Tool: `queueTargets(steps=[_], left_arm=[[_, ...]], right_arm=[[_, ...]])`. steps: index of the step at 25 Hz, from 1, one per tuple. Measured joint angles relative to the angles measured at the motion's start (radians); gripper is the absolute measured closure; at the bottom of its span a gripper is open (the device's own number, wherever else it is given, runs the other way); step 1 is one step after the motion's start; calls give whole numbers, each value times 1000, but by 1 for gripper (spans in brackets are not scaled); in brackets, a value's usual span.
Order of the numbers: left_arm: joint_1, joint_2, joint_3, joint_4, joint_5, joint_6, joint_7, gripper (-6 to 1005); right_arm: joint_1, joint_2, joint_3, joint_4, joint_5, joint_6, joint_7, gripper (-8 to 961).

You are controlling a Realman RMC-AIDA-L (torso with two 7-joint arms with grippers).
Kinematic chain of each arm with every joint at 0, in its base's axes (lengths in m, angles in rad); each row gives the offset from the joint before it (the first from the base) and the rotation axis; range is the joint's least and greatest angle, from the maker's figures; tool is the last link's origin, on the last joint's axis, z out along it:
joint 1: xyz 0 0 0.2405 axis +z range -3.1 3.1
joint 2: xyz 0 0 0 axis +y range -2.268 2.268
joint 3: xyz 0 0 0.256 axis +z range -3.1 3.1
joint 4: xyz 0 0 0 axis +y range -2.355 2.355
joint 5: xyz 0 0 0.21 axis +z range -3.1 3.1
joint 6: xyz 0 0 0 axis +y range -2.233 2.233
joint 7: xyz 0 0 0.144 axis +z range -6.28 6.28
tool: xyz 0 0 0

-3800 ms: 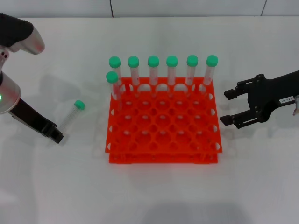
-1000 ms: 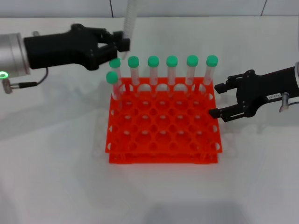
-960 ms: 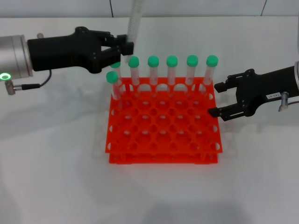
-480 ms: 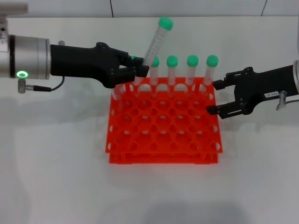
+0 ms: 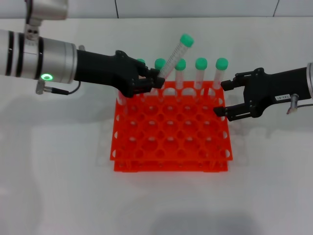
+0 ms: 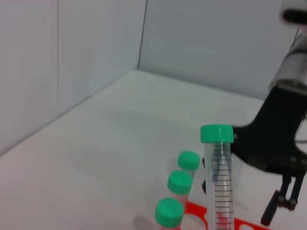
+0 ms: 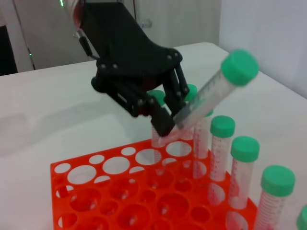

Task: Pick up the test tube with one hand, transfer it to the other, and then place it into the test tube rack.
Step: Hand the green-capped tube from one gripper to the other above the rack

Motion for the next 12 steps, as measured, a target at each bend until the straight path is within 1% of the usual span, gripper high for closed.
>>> queueTargets(steps=[7, 12], left_arm=[[-4, -11, 0, -3, 7, 0, 38, 807], [-3, -11, 11, -4, 11, 9, 38, 808]], right_arm=[[-1, 1, 0, 13, 1, 5, 0, 204], [-1, -1, 2, 13, 1, 18, 1, 204]])
